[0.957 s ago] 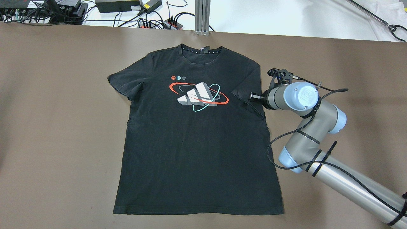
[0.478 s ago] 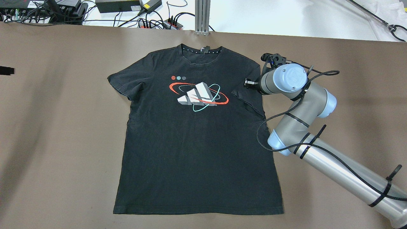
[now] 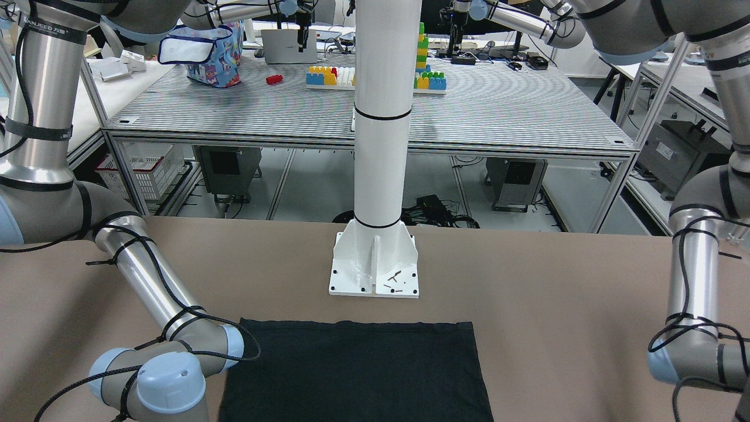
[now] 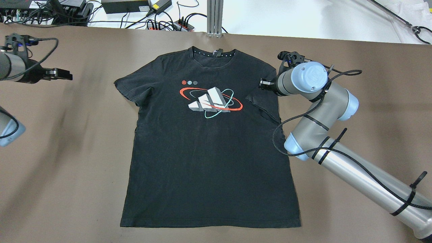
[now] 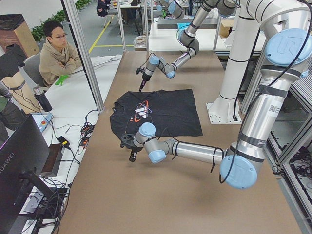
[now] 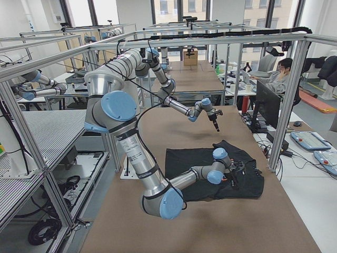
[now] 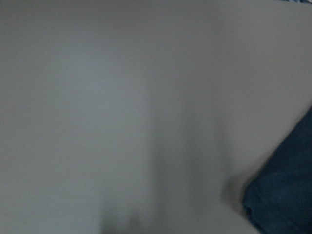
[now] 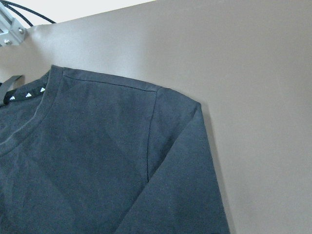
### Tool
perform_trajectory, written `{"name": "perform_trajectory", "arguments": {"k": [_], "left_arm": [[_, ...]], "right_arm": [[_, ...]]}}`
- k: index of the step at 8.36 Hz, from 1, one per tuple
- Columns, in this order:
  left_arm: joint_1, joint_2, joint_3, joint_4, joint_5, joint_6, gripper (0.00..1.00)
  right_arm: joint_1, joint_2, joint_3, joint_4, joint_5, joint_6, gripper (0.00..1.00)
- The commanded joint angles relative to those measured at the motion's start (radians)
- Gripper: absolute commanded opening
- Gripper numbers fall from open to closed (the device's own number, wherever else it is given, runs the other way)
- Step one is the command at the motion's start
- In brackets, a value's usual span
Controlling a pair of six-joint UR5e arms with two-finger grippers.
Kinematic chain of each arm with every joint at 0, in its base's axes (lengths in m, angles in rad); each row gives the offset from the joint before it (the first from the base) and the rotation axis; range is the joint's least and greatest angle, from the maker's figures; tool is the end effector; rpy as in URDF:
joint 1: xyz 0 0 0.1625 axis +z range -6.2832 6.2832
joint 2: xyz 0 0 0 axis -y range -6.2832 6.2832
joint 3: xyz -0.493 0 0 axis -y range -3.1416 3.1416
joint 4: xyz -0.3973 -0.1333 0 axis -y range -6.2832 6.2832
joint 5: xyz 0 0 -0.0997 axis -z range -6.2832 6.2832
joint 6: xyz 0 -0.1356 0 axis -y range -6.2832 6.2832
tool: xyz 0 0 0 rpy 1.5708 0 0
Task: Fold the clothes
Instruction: 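Move the left gripper to the shirt's other shoulder while right holds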
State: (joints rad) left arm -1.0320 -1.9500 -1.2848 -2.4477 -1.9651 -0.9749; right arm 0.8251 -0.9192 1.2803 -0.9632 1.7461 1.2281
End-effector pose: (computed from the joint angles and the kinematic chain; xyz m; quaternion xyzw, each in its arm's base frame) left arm 0.3088 -0.6749 0.5720 0.2134 0.4399 -0.0985 0.8667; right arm -0.4875 -0.6894 0.4076 0.1911 -0.4297 0.1710 0.8658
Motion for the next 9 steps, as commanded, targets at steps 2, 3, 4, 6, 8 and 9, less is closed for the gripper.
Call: {"name": "perform_trajectory", "arguments": {"k": [2, 3, 4, 6, 8, 9], "left_arm": [[0.105, -0.178, 0.222, -0.08, 0.025, -0.044, 0.66], [0.105, -0.194, 0.243, -0.082, 0.025, -0.042, 0.61], [0.105, -0.217, 0.271, -0.082, 0.025, -0.039, 0.58], [0.086, -0.233, 0.277, -0.079, 0.009, -0.033, 0.44], [0.043, -0.236, 0.271, -0.079, -0.018, -0.002, 0.56], [0.03, -0.23, 0.271, -0.077, -0.021, 0.021, 0.7]], "right_arm": [[0.014, 0.0, 0.001, 0.004, 0.024, -0.009, 0.58], [0.014, -0.001, 0.001, 0.004, 0.024, -0.009, 0.58], [0.014, -0.004, 0.001, 0.004, 0.023, -0.013, 0.58], [0.014, -0.006, -0.001, 0.003, 0.023, -0.021, 0.58], [0.014, -0.007, -0.001, 0.004, 0.023, -0.018, 0.59], [0.014, -0.007, 0.001, 0.004, 0.023, -0.013, 0.59]]}}
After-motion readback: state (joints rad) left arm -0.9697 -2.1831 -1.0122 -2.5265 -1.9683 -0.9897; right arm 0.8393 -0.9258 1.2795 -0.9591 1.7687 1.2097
